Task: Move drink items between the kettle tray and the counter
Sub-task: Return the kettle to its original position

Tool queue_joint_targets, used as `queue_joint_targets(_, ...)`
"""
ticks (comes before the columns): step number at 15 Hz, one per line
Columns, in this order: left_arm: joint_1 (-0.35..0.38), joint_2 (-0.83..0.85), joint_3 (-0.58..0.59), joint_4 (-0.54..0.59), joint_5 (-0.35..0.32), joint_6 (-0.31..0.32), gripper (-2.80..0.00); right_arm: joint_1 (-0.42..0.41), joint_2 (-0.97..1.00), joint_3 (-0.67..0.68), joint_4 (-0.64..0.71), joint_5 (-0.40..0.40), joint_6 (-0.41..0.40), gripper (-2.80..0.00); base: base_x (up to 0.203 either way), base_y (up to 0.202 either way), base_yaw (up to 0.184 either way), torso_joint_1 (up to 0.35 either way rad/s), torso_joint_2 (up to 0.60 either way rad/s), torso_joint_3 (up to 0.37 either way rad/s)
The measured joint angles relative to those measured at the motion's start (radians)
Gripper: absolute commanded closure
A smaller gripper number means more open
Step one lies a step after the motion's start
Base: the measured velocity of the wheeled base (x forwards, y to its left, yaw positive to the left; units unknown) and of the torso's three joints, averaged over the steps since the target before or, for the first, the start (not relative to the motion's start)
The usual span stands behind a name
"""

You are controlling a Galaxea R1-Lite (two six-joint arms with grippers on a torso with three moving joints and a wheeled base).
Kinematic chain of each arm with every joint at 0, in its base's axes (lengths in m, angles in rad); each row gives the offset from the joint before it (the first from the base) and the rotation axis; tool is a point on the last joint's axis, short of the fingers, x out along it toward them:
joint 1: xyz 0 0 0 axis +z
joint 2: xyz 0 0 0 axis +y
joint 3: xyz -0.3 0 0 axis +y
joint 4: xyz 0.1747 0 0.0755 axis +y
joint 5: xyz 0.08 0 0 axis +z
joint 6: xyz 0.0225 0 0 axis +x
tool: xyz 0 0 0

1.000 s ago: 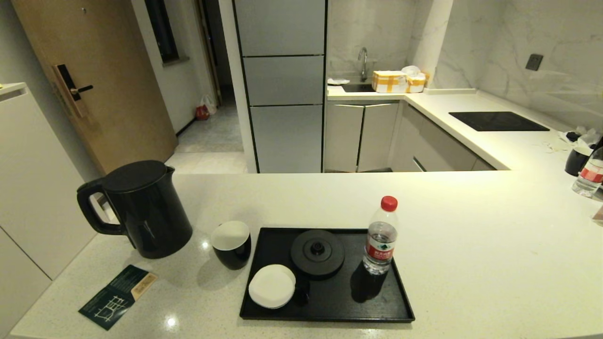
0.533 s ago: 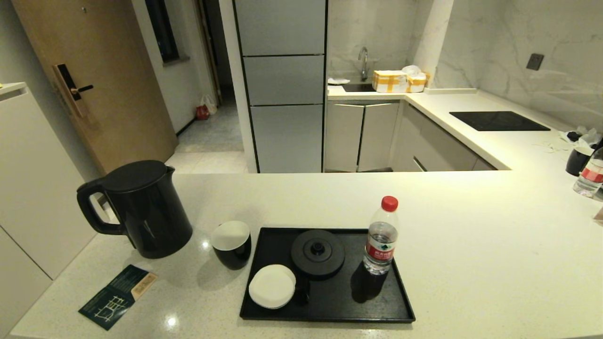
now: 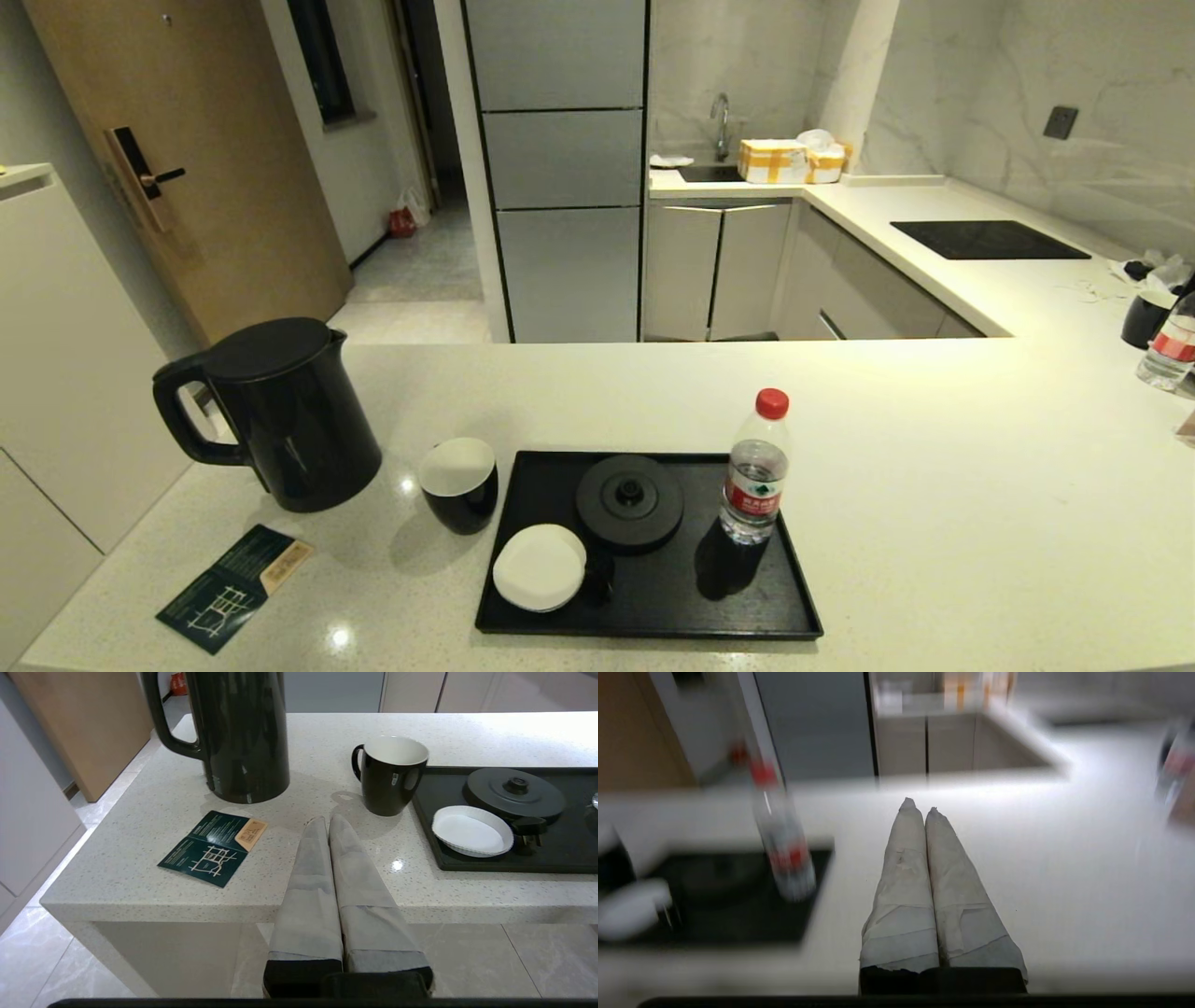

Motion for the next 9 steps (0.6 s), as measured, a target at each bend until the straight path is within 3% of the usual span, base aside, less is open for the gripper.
queue_joint_targets(3, 0.0, 0.0, 0.0, 0.0, 0.0, 0.0, 0.0, 0.0, 0.0, 0.072, 0.048, 0.002, -0.003, 0.0, 0.0, 0.0, 0.0, 0.0, 0.0, 0.0)
queue_joint_targets(9, 0.0, 0.0, 0.001, 0.0, 0.0, 0.0, 0.0, 0.0, 0.0, 0.084, 0.05, 0.002, -0.002, 0.0, 0.0, 0.0, 0.0, 0.0, 0.0, 0.0)
